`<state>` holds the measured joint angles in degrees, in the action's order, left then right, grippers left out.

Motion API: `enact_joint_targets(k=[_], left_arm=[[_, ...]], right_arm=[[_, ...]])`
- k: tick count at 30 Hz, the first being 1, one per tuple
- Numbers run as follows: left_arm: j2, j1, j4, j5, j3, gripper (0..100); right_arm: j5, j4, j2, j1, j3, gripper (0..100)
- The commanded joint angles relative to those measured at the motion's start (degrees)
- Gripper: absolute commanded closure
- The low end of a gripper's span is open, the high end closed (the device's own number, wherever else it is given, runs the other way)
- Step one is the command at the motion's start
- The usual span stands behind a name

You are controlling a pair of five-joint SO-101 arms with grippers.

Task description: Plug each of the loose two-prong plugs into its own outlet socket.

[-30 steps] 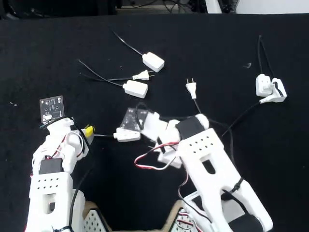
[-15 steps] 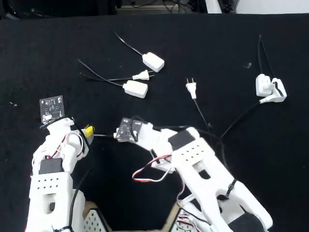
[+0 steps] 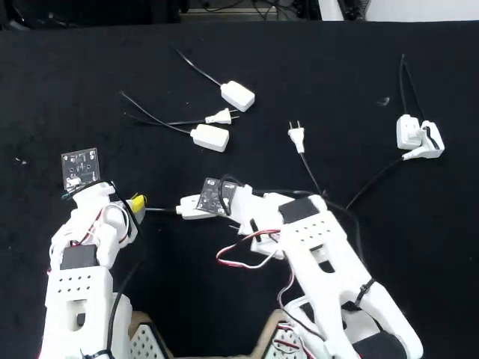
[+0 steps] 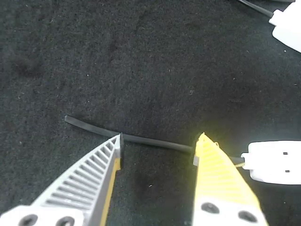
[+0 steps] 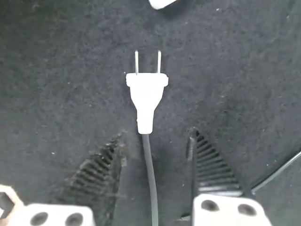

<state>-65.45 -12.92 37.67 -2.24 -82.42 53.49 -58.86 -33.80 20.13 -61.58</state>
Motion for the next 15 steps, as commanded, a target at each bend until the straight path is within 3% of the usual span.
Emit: enact_joint_targets(k=[1, 15], left_arm=[[-0.44, -0.13, 0.09, -0.18, 0.84, 74], [-0.53, -0.13, 0.09, -0.18, 0.66, 74]], right_arm=[[0.7, 0.79, -0.31, -0.88, 0.22, 81.1], [-2.55, 3.25, 18.86, -1.05, 8.57, 81.3]])
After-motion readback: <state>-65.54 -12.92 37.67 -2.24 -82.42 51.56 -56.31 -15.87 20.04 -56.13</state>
